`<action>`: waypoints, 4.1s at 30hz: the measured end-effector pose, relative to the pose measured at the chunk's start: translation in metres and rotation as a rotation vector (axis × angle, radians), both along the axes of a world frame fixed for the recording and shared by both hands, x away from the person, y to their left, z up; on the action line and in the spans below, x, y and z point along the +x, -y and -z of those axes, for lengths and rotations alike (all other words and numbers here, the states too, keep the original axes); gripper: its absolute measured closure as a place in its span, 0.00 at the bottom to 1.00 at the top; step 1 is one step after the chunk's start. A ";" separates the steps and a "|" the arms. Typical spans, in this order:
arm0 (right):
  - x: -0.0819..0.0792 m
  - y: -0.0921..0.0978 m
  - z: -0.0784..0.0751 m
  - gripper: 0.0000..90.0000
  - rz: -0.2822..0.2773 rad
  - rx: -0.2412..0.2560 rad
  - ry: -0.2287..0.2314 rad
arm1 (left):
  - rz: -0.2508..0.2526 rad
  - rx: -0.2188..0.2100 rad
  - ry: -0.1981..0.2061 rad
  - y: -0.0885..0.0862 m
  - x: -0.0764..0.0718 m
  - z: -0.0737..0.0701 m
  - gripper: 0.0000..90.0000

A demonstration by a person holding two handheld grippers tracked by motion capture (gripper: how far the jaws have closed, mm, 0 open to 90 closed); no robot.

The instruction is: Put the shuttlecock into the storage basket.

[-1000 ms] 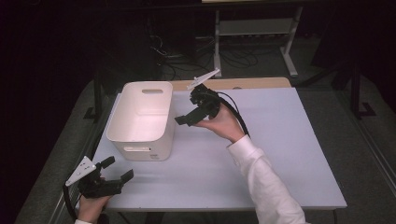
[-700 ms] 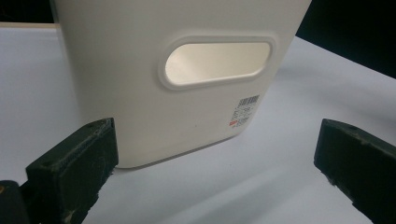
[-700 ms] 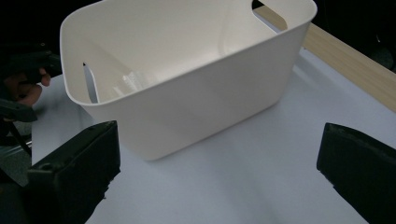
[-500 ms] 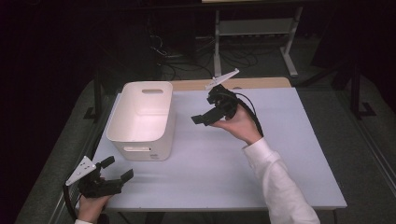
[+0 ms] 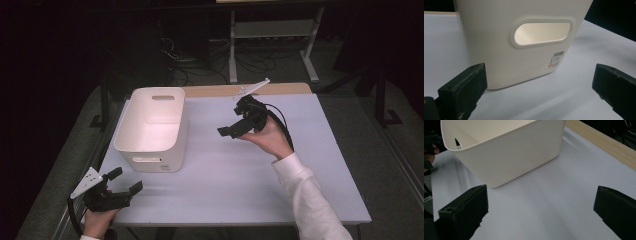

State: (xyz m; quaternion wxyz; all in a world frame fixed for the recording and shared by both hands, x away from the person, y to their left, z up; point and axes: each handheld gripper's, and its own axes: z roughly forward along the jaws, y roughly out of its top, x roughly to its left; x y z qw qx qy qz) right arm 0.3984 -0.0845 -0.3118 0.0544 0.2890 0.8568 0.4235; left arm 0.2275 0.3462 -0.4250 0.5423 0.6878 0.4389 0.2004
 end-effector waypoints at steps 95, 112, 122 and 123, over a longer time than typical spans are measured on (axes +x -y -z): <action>-0.061 0.138 0.080 0.00 0.175 0.116 0.016 | -0.008 0.019 0.009 0.002 -0.003 -0.002 0.00; -0.076 0.151 0.092 0.00 0.213 0.134 0.053 | 0.008 0.036 0.009 0.001 -0.003 -0.002 0.00; -0.084 0.160 0.103 0.00 0.244 0.125 0.060 | 0.010 0.038 0.008 0.001 -0.003 -0.002 0.00; -0.085 0.161 0.104 0.00 0.243 0.127 0.060 | 0.010 0.037 0.008 0.001 -0.003 -0.002 0.00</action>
